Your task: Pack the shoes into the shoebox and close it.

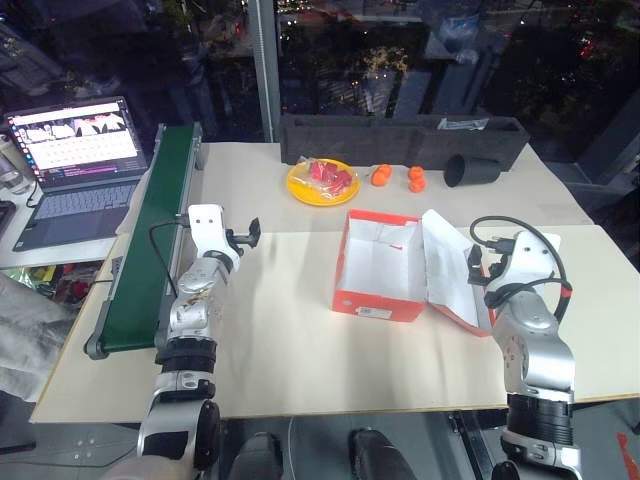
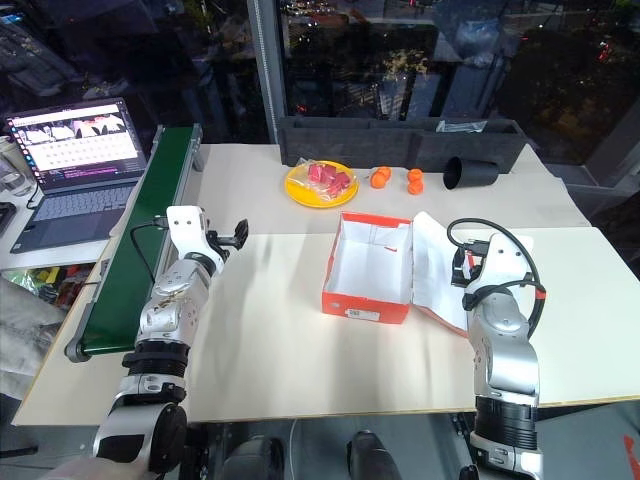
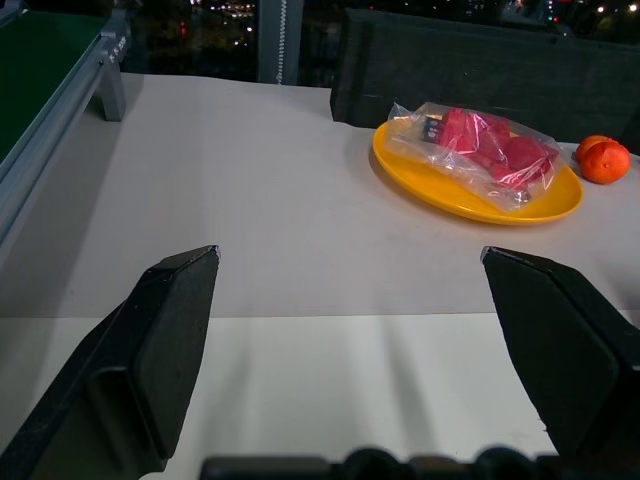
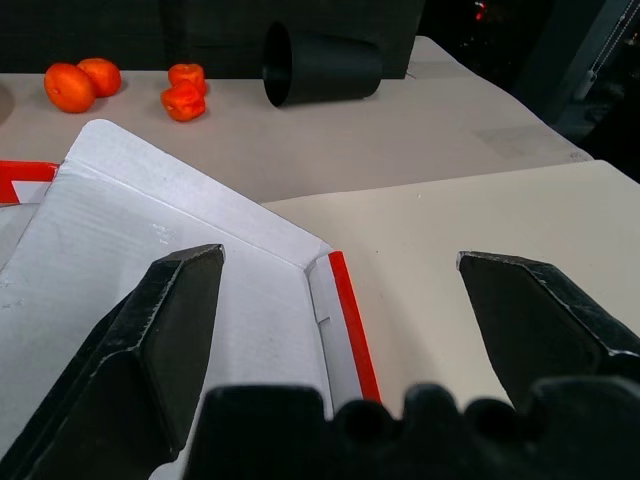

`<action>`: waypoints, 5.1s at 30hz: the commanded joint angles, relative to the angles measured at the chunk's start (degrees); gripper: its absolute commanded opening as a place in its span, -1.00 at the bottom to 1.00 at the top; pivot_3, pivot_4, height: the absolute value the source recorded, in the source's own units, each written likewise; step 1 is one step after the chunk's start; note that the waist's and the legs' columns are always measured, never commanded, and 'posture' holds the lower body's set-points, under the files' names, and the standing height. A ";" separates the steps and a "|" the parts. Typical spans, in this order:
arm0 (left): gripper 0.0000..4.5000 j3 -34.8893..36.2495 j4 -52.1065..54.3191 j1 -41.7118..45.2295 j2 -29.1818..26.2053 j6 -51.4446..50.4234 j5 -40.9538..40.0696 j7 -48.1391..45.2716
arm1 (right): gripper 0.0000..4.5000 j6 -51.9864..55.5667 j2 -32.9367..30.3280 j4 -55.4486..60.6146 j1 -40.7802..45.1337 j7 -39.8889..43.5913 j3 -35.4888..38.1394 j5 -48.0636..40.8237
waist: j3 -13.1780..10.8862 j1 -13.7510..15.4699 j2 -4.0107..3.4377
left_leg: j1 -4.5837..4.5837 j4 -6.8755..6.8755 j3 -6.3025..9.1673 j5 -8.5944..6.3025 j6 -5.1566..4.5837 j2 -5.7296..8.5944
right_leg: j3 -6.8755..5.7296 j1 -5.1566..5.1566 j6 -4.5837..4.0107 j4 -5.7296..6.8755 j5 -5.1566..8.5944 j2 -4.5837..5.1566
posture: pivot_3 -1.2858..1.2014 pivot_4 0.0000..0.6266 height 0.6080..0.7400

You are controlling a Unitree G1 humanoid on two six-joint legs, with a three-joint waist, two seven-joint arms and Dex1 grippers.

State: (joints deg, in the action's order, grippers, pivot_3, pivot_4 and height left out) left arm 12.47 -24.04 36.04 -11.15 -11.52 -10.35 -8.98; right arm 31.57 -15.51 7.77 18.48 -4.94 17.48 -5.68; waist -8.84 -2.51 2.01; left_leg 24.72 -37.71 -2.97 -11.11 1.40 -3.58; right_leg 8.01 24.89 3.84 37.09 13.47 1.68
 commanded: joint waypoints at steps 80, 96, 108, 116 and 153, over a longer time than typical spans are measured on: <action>1.00 5.15 -17.35 9.82 -19.93 4.97 2.14 1.82 | 0.98 7.81 -8.43 15.96 0.10 35.25 -33.25 -9.56 | 0.10 0.57 0.28 | 0.53 -0.17 0.59 0.01 0.01 -0.14 | -0.87 0.18 -0.12 0.02 0.05 -0.02 | 0.03 -0.52 0.59; 0.67 3.61 -20.60 8.73 -18.27 -4.69 1.50 0.99 | 1.00 8.14 -6.77 16.51 0.46 34.97 -31.54 -9.74 | 0.17 1.50 0.31 | 0.37 -0.17 0.59 0.05 0.04 -0.15 | -0.89 0.08 -0.14 0.11 0.03 -0.04 | 0.03 -0.52 0.59; -0.53 3.45 -20.52 9.48 -17.81 -5.42 1.85 1.20 | 1.00 8.21 -6.52 16.49 0.51 35.11 -30.86 -9.19 | 0.19 1.71 0.34 | -0.18 -0.17 0.61 0.17 0.03 -0.16 | -0.94 -0.48 -0.23 0.11 -0.02 -0.05 | 0.03 -0.52 0.59; -0.80 3.55 -21.35 10.06 -17.40 -3.70 1.65 0.91 | 1.00 8.48 -6.74 16.84 0.18 34.98 -30.72 -9.16 | 0.20 1.75 0.34 | -0.33 -0.17 0.62 0.17 0.03 -0.16 | -0.94 -0.60 -0.22 0.11 -0.01 -0.05 | 0.03 -0.52 0.59; -0.95 -8.80 22.46 -2.13 5.18 -26.94 -25.84 -19.06 | 1.00 35.48 21.31 6.50 22.57 2.60 8.51 -39.50 | 0.16 -0.02 0.41 | 0.08 -0.11 0.90 0.14 -0.03 -0.15 | -1.08 -0.44 -0.25 -0.11 0.01 -0.05 | 0.03 -0.52 0.59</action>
State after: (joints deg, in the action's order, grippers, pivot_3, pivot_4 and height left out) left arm 4.04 -2.22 31.67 -6.63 -39.71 -35.94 -27.06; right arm 66.25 4.75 10.74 38.64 -1.82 25.25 -40.86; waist -8.68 -2.53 2.41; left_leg 24.84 -37.82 -2.04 -10.98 1.37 -3.73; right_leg 6.90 24.45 3.59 36.96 13.48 1.63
